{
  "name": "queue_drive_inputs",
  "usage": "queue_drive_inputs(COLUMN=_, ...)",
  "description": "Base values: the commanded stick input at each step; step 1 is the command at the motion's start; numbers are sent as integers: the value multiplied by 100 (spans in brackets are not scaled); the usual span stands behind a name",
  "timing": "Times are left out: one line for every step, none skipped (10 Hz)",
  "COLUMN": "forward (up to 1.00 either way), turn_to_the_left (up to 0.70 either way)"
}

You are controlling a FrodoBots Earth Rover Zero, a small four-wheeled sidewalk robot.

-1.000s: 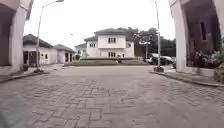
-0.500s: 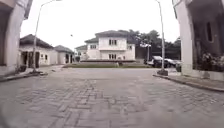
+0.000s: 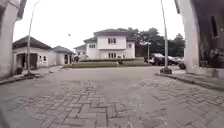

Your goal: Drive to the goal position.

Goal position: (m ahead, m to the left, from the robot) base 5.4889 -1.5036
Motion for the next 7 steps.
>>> queue_drive_inputs(forward=70, turn_to_the_left=0)
queue_drive_inputs(forward=70, turn_to_the_left=0)
queue_drive_inputs(forward=70, turn_to_the_left=0)
queue_drive_inputs(forward=70, turn_to_the_left=0)
queue_drive_inputs(forward=70, turn_to_the_left=0)
queue_drive_inputs(forward=70, turn_to_the_left=0)
queue_drive_inputs(forward=70, turn_to_the_left=0)
